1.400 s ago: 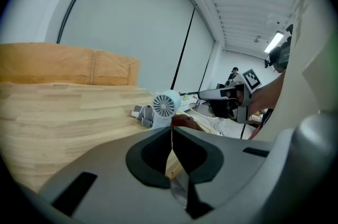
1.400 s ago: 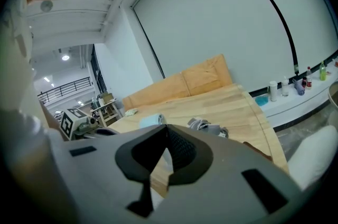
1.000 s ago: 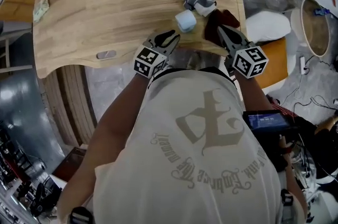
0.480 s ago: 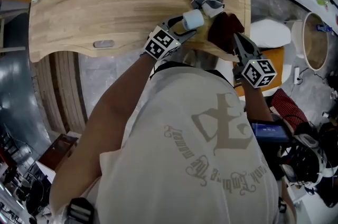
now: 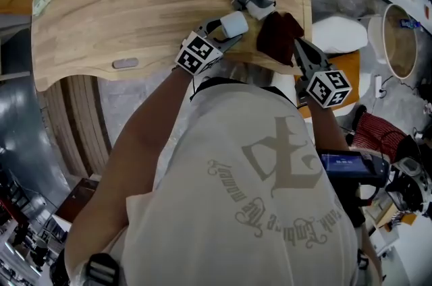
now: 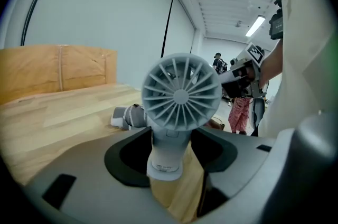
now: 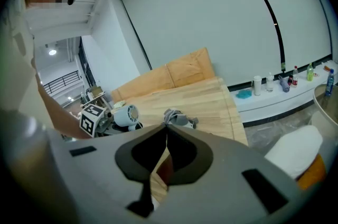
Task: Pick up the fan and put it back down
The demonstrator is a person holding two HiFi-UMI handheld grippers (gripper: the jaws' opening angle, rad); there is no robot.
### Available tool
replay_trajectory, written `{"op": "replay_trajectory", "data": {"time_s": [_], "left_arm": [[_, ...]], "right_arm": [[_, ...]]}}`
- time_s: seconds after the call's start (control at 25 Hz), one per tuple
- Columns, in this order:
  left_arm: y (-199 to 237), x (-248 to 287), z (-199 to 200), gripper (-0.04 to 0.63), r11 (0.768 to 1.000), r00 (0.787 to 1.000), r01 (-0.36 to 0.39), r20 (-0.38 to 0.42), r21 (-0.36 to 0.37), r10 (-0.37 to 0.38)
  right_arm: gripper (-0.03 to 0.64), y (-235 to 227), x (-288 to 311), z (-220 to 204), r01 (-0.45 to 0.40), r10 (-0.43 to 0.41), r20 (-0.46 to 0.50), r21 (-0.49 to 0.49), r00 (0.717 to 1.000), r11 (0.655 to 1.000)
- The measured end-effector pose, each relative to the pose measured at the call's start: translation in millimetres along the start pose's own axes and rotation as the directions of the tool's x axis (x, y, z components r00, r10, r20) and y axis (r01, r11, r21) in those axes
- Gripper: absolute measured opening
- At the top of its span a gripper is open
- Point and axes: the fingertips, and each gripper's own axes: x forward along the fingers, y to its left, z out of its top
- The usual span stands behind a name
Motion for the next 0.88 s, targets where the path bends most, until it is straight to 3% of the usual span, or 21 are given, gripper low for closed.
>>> {"op": "replay_trajectory", "data": {"time_s": [0.4, 0.88], "left_arm": [[-2, 2, -4, 0.230, 1.000, 1.000, -0.022, -0.012, 0.012, 0.023], [-17, -20, -5, 0.229, 0.996, 0.997, -0.081, 0.000, -0.031, 0.081]], "right_arm": [[0.014, -7, 6, 0, -0.030, 0.030, -0.005, -0.007, 1.000, 1.000], [0.015, 5, 11, 0, -0.087, 0.087, -0.010, -0.013, 0.996, 0.996]]}}
